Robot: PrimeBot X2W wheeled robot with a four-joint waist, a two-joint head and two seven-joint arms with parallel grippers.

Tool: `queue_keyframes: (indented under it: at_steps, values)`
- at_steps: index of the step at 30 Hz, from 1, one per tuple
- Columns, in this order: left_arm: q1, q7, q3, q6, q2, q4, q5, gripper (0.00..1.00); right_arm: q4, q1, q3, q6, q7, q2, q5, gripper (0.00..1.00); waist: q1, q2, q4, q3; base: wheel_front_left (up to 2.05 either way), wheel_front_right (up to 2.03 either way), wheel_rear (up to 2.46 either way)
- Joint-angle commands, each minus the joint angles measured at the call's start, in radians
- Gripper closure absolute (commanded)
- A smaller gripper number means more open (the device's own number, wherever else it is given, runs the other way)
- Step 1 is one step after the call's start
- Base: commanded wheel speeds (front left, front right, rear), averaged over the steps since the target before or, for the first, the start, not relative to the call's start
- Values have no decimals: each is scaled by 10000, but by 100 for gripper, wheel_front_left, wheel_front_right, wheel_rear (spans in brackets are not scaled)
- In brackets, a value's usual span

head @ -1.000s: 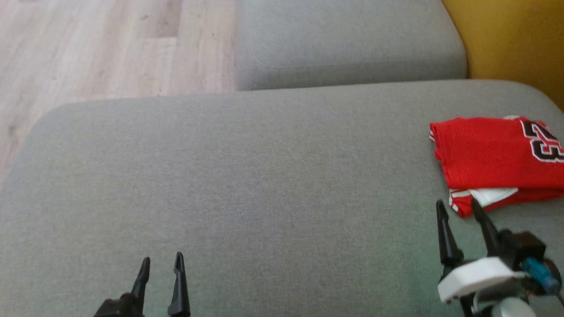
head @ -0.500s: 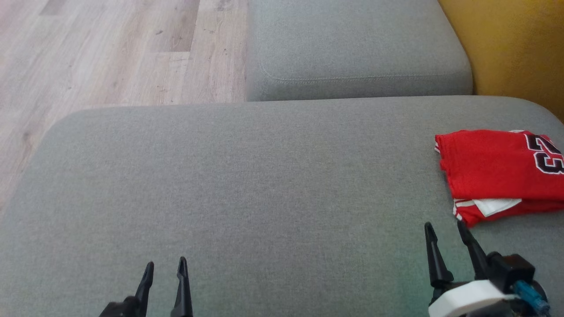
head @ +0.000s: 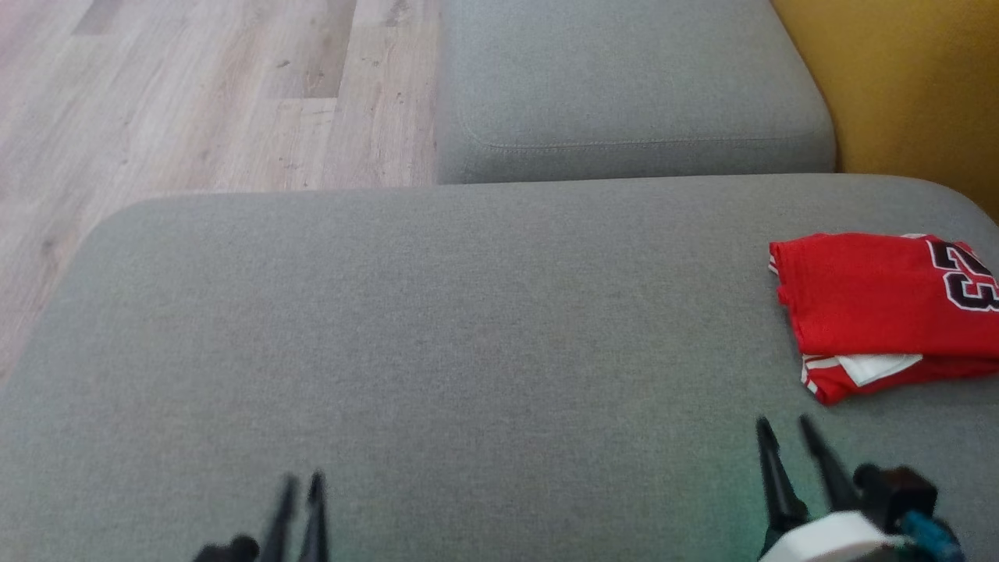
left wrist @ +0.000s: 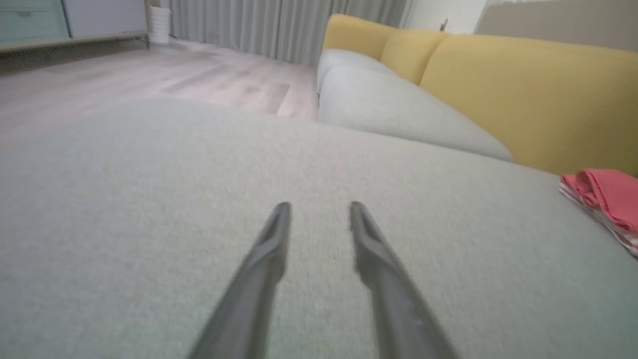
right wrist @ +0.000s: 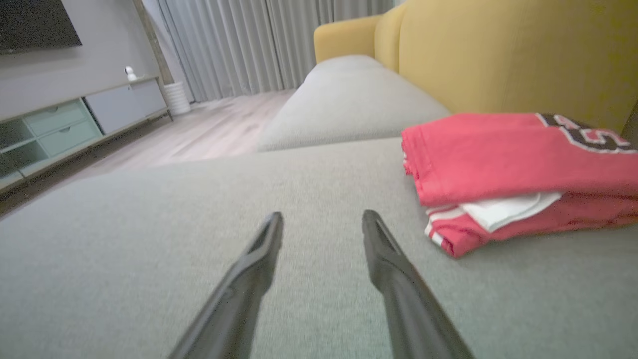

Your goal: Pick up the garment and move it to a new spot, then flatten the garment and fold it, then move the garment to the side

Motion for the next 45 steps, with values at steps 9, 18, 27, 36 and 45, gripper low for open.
queue_keyframes:
  at_steps: [9,18,27,36,45]
  values:
    - [68,182,198,-140,-166,276,-485,100,341,-11,-75,2,173,8,672,100,0,-1,-23,55,0,0,0]
    - [-133,452,640,-393,-303,288,-1310,100,255,-183,-175,4,386,2,1832,100,0,-1,-59,148,0,0,0]
    - [-314,698,1041,-621,-429,298,-2052,100,190,-349,-272,7,586,-3,2877,100,0,-1,-92,232,0,0,0]
    - [-489,945,1446,-846,-558,283,-2792,100,128,-518,-371,9,788,-8,3921,100,0,-1,-125,316,0,0,0]
    - [-660,1194,1853,-1071,-689,265,-3530,100,66,-687,-471,11,990,-14,4965,100,0,-1,-158,401,0,0,0]
